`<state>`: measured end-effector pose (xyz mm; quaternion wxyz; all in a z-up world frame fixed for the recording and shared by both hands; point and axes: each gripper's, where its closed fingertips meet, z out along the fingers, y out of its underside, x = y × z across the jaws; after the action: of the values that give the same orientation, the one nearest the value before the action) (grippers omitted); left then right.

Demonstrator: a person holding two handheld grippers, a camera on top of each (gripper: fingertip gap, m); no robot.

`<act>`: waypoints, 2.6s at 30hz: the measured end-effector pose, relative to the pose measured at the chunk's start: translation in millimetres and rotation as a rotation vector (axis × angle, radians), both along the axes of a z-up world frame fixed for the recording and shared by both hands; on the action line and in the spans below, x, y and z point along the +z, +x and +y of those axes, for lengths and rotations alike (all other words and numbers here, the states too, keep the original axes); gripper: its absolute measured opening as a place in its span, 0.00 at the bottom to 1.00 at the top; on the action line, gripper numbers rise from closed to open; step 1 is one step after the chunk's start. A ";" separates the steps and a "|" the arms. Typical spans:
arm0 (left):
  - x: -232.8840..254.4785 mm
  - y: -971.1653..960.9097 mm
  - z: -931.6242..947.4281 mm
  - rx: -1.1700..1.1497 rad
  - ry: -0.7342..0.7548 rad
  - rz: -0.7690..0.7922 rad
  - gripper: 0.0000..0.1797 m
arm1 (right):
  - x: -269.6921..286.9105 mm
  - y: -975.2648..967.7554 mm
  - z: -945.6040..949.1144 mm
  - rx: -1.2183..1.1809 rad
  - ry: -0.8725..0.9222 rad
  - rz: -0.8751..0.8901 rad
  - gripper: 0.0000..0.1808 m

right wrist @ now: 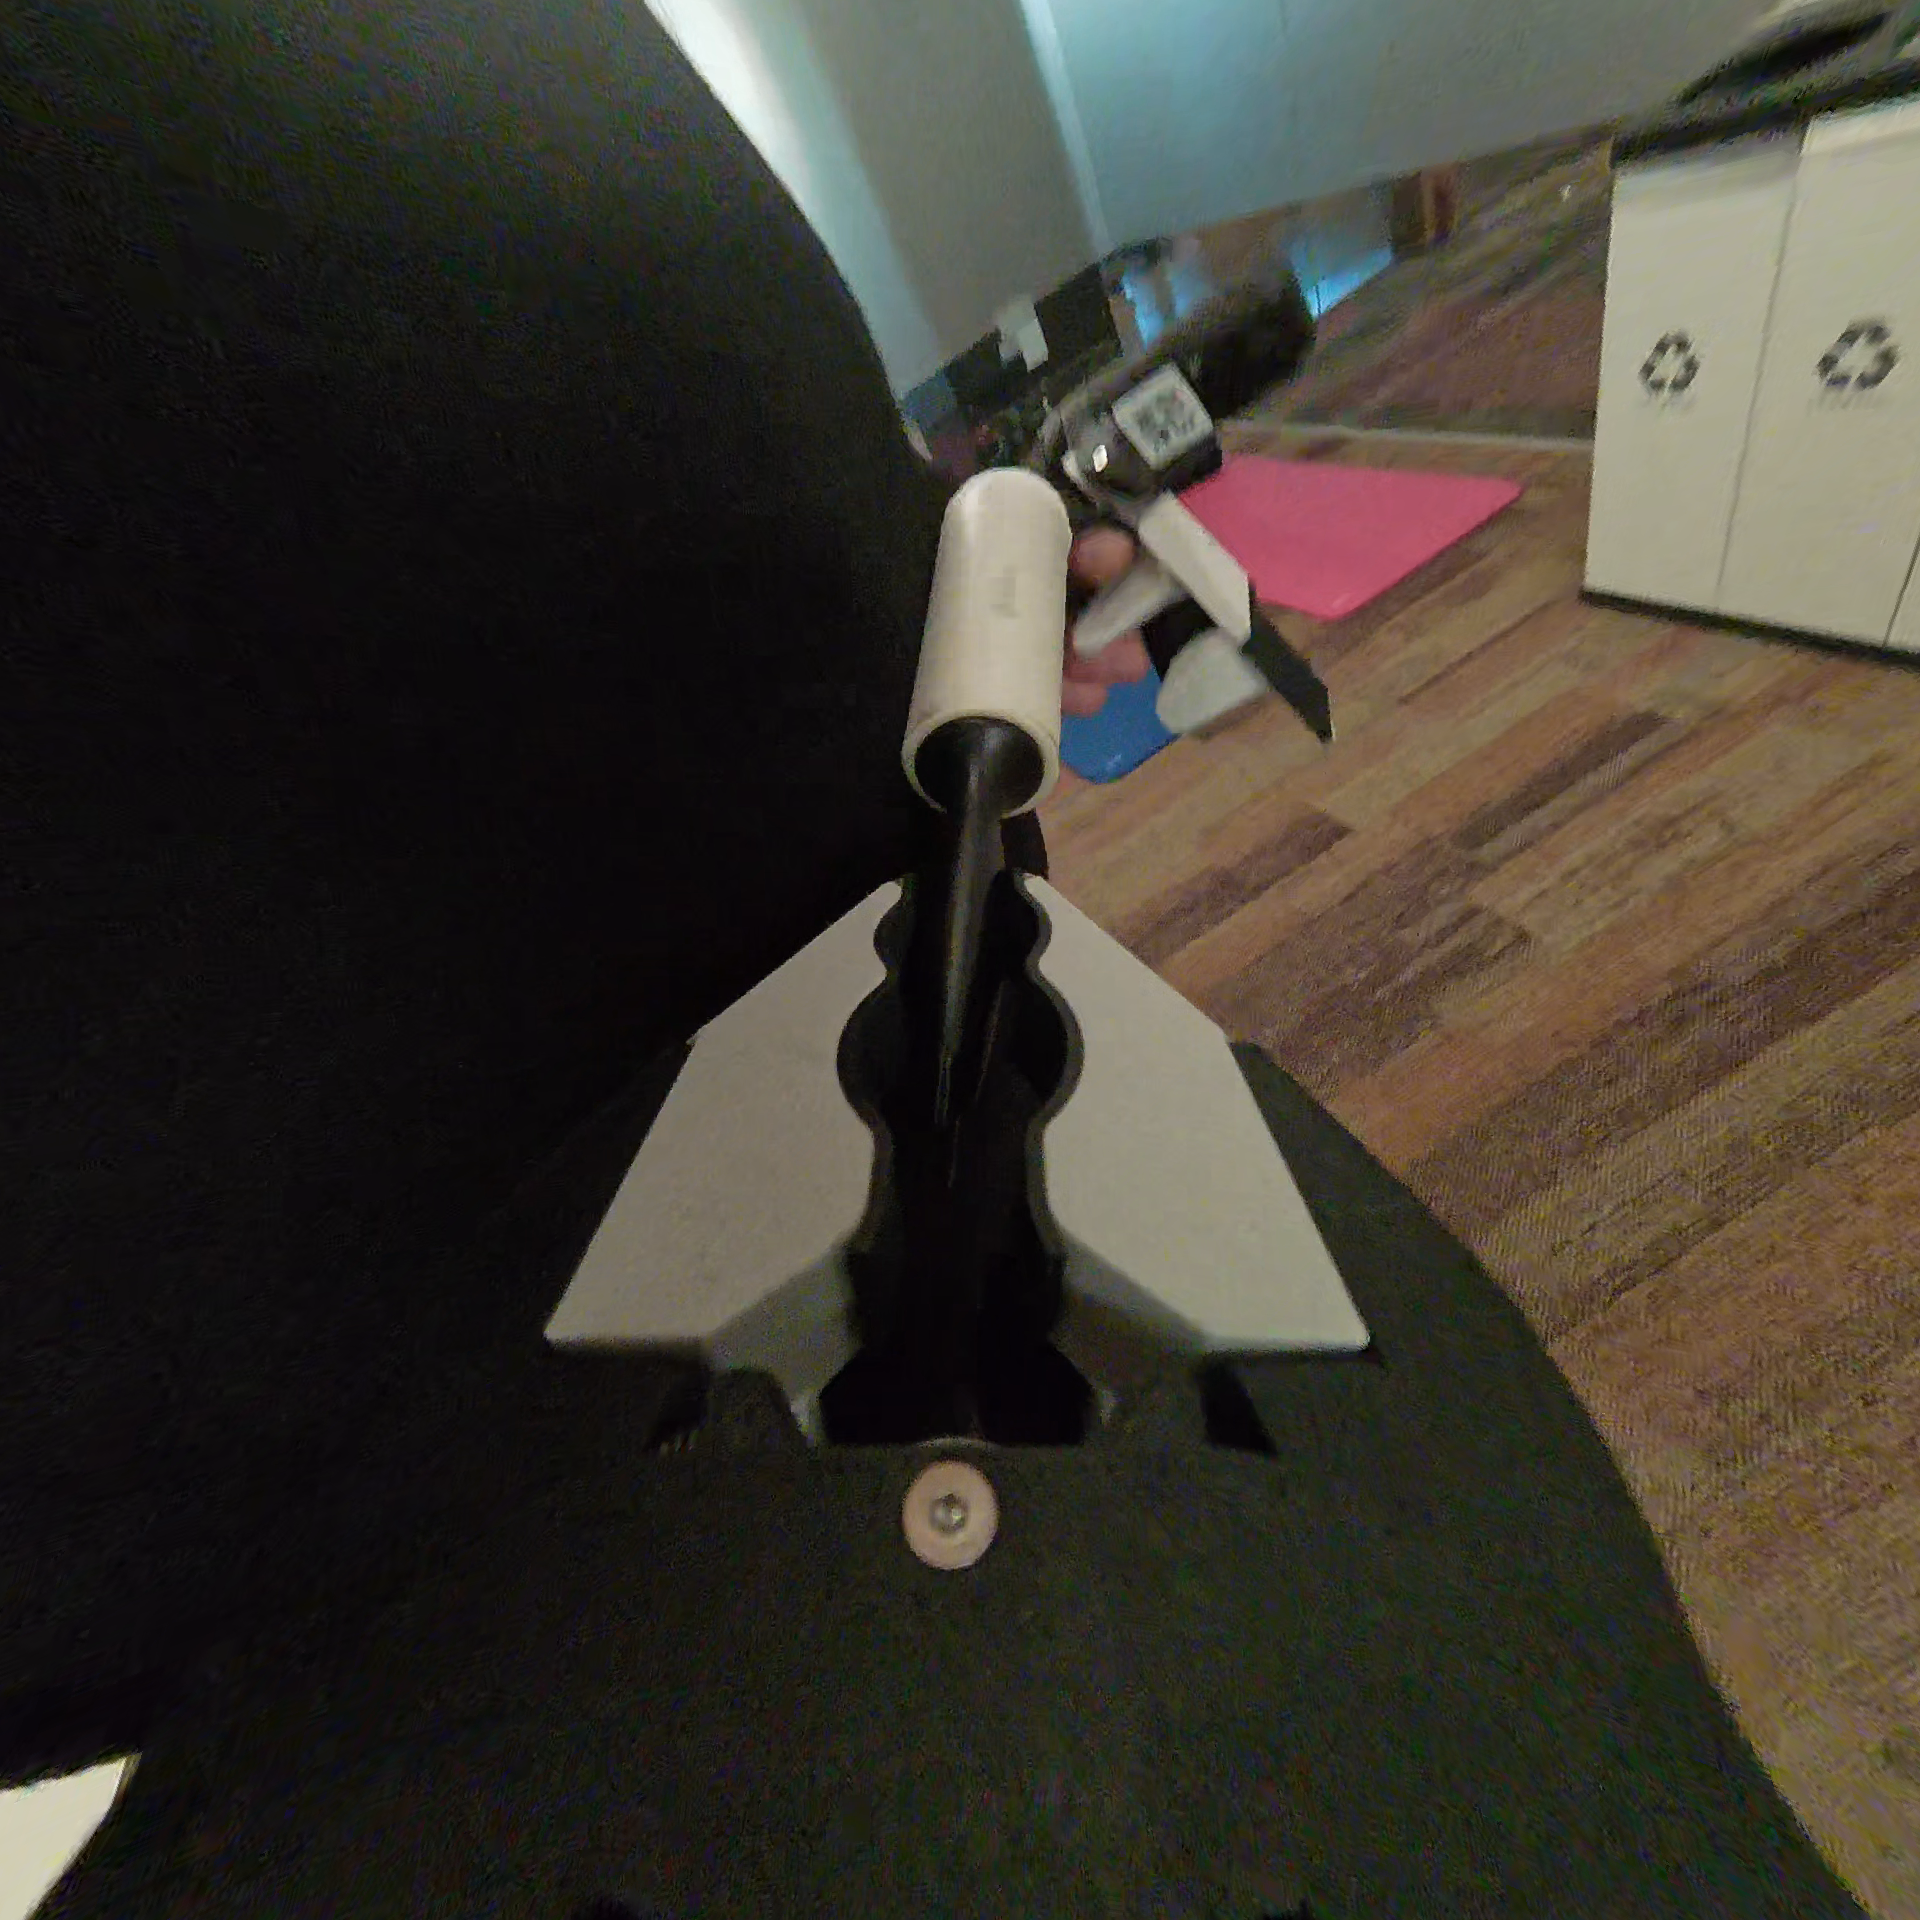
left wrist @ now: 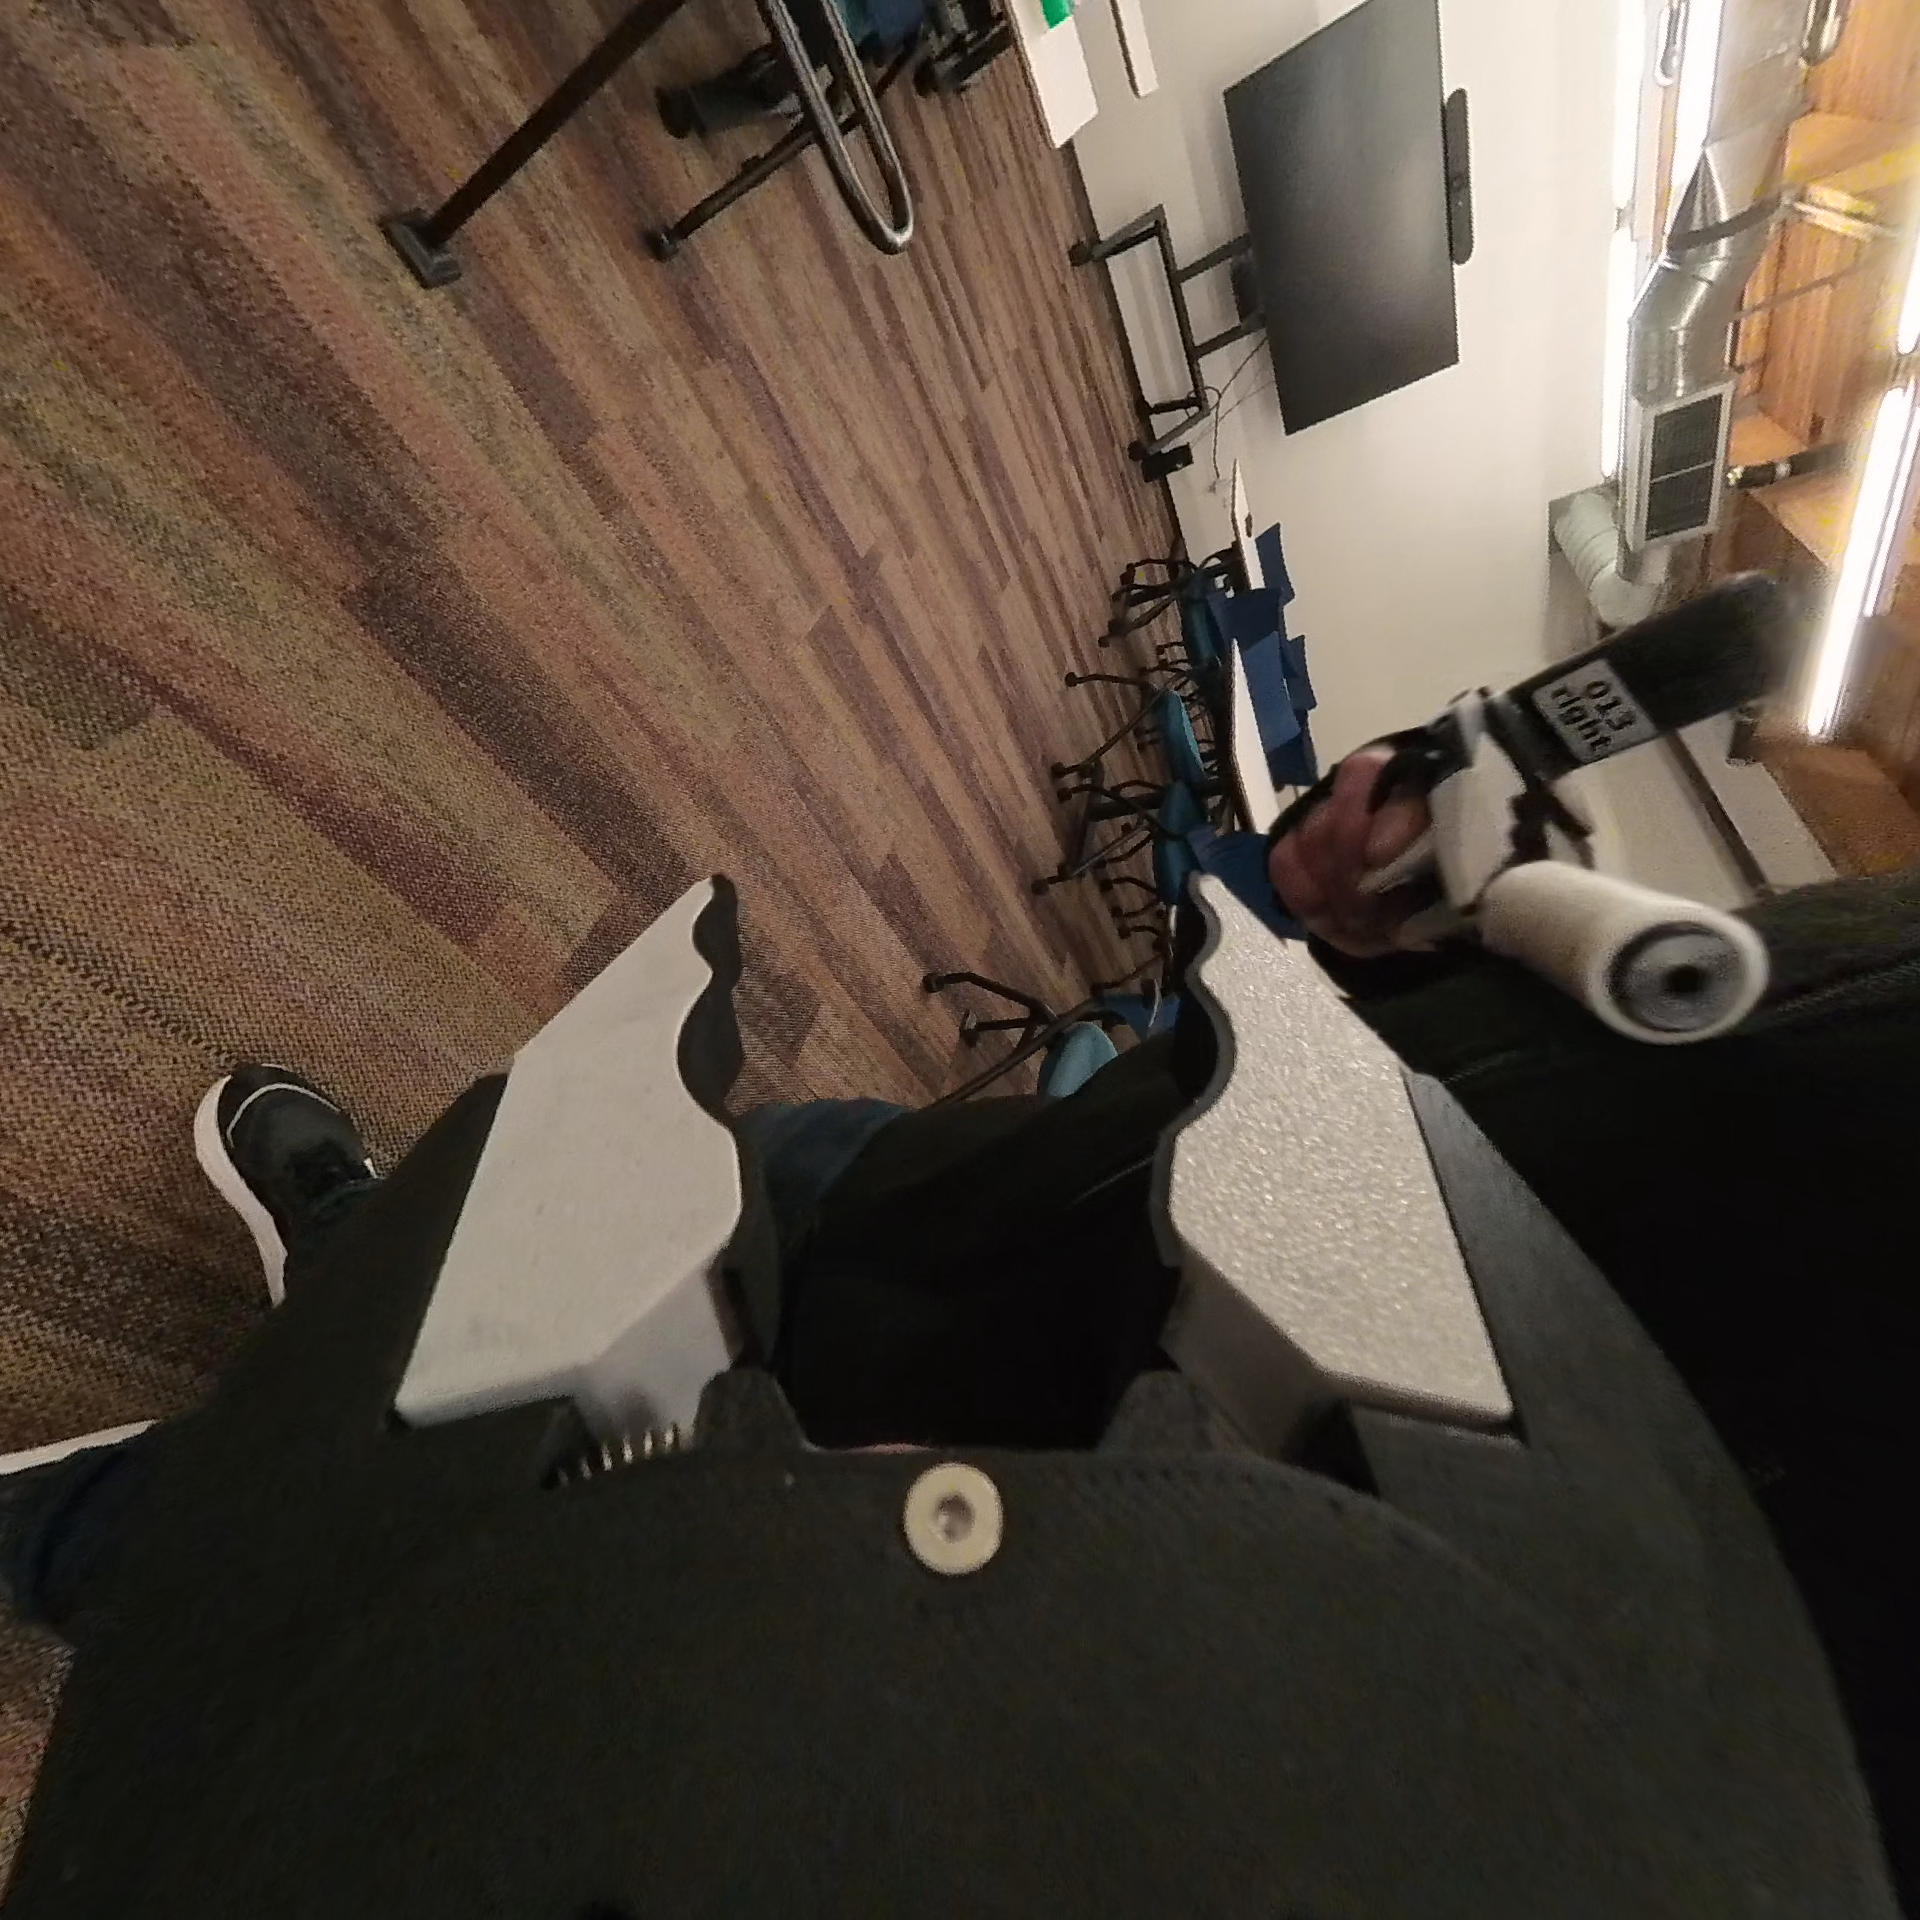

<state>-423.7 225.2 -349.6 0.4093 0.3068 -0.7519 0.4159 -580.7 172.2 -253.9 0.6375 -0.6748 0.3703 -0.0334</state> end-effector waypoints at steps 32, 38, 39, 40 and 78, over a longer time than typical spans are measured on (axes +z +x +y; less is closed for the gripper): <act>-151.8 34.2 -80.0 -0.197 0.415 -0.238 0.45 | 197.9 44.2 44.0 0.328 0.016 -0.468 0.07; -163.5 28.7 -56.7 -0.162 0.439 -0.196 0.45 | 150.3 59.9 56.7 0.348 -0.077 -0.359 0.07; -164.9 28.2 -52.3 -0.160 0.444 -0.195 0.45 | 148.2 64.4 55.8 0.337 -0.096 -0.354 0.07; -166.0 29.0 -48.2 -0.154 0.449 -0.197 0.45 | 149.1 68.3 55.0 0.330 -0.090 -0.345 0.07; -255.7 131.5 43.4 -0.257 0.756 -0.440 0.46 | 91.9 136.9 211.7 0.689 -0.253 0.013 0.07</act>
<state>-292.1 268.6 -605.3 0.1473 0.2430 -0.9521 0.1134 -443.7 383.9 -162.0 0.5206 -0.8336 0.1182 0.1420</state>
